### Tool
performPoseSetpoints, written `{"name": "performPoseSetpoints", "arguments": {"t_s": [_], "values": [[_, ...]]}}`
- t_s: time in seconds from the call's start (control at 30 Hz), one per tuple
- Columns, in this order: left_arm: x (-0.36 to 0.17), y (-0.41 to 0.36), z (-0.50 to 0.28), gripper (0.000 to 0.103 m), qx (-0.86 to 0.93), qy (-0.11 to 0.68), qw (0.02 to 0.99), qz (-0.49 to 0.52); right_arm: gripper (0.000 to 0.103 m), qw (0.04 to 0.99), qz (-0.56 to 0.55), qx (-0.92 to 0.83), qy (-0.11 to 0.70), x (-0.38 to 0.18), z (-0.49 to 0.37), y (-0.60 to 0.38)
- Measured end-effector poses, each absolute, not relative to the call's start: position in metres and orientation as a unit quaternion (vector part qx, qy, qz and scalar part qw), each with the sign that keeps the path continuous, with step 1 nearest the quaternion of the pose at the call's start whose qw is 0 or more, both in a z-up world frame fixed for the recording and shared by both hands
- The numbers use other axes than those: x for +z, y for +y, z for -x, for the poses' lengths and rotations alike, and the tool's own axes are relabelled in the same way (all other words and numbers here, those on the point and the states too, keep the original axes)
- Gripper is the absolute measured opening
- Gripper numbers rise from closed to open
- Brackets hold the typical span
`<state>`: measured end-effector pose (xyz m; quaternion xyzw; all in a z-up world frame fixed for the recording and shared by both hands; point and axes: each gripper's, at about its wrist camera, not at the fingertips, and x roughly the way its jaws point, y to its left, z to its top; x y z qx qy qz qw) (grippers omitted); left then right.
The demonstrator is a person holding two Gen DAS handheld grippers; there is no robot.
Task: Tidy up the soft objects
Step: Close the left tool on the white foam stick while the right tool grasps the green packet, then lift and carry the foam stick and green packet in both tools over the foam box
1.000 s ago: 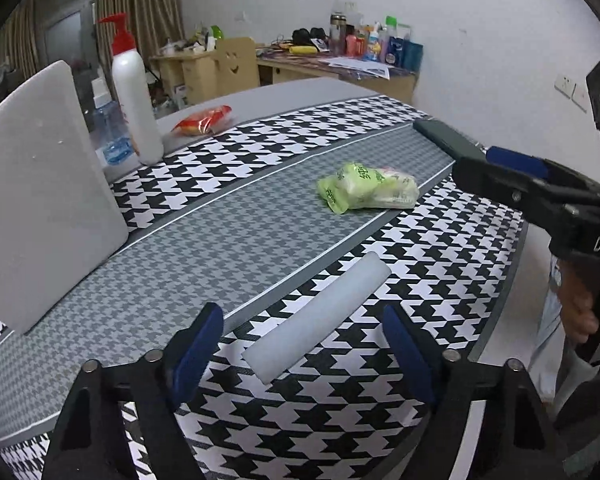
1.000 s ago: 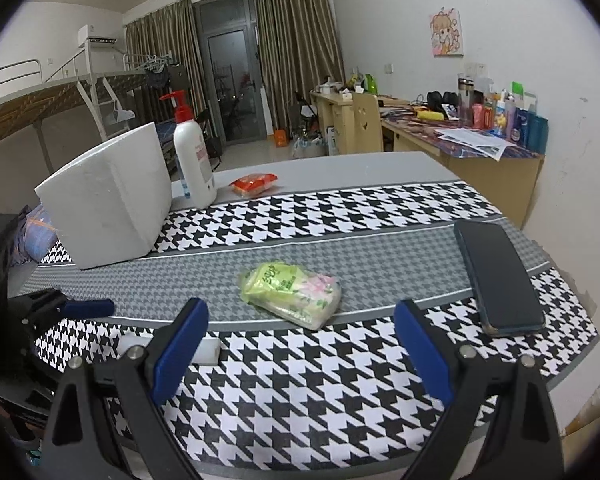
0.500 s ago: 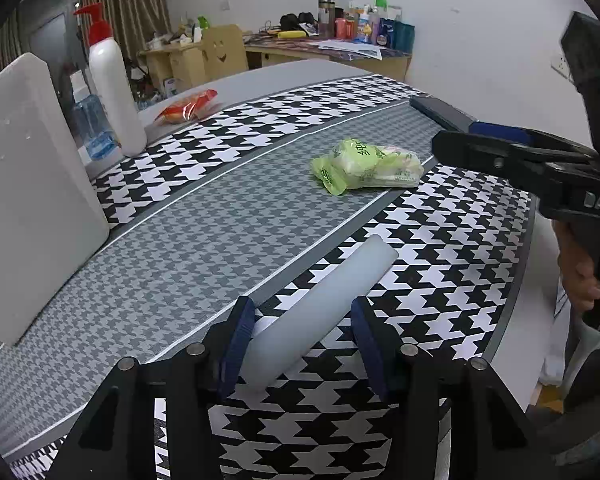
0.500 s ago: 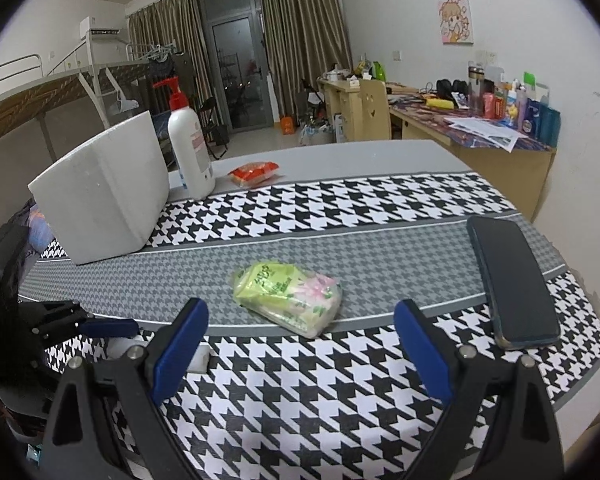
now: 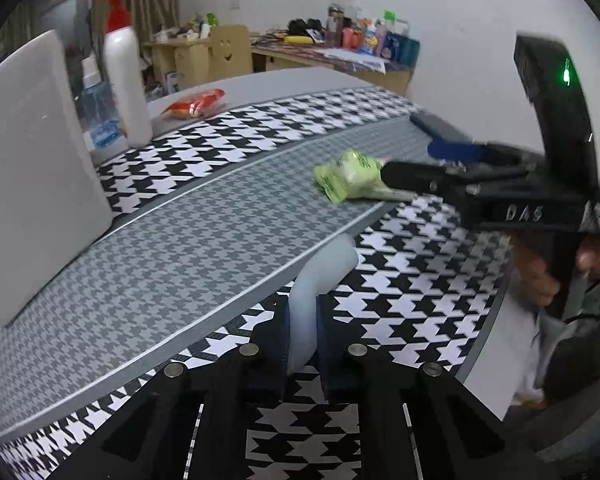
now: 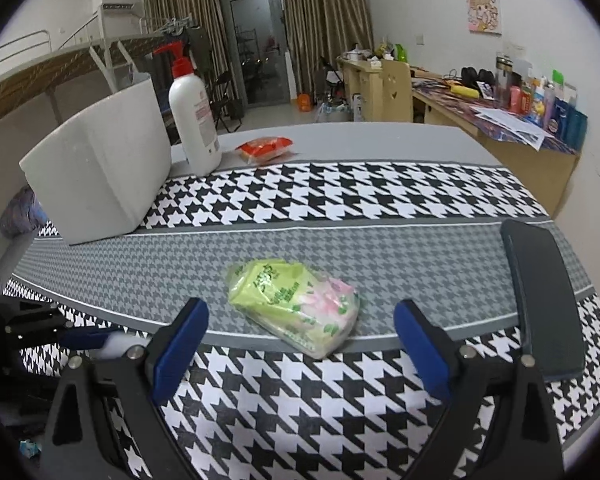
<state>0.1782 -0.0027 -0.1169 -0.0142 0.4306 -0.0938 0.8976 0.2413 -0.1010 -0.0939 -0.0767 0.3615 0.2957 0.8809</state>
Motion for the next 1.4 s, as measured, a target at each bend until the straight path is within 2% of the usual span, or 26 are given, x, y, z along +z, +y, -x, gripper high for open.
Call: {"name": "performPoseSetpoints", "arguments": {"t_s": [0.27,0.57,0.63,0.8,0.93,1.03,1.4], "values": [[-0.103,0.008,-0.168,0.013,-0.090,0.404,0.909,0.044,0.096,0.877,0.107,0.308,0.351,-0.098,-0.242,-0.090],[-0.104,0.020,-0.157,0.013,-0.080,0.404,0.909,0.063,0.096,0.863,0.125,0.302,0.386,-0.108,-0.254,-0.078],[-0.105,0.021,-0.156,0.013,-0.078,0.404,0.909,0.065,0.085,0.861,0.127,0.304,0.388,-0.109,-0.255,-0.076],[-0.102,0.025,-0.152,0.013,-0.076,0.399,0.911,0.077,0.074,0.855,0.131,0.296,0.405,-0.115,-0.259,-0.074],[-0.100,0.027,-0.151,0.013,-0.078,0.394,0.912,0.082,0.059,0.855,0.135,0.295,0.404,-0.114,-0.258,-0.072],[-0.098,0.031,-0.152,0.013,-0.069,0.392,0.913,0.088,0.054,0.853,0.139,0.306,0.399,-0.114,-0.254,-0.071],[-0.081,0.041,-0.137,0.013,-0.054,0.358,0.927,0.093,0.053,0.867,0.114,0.317,0.367,-0.088,-0.228,-0.075]]}}
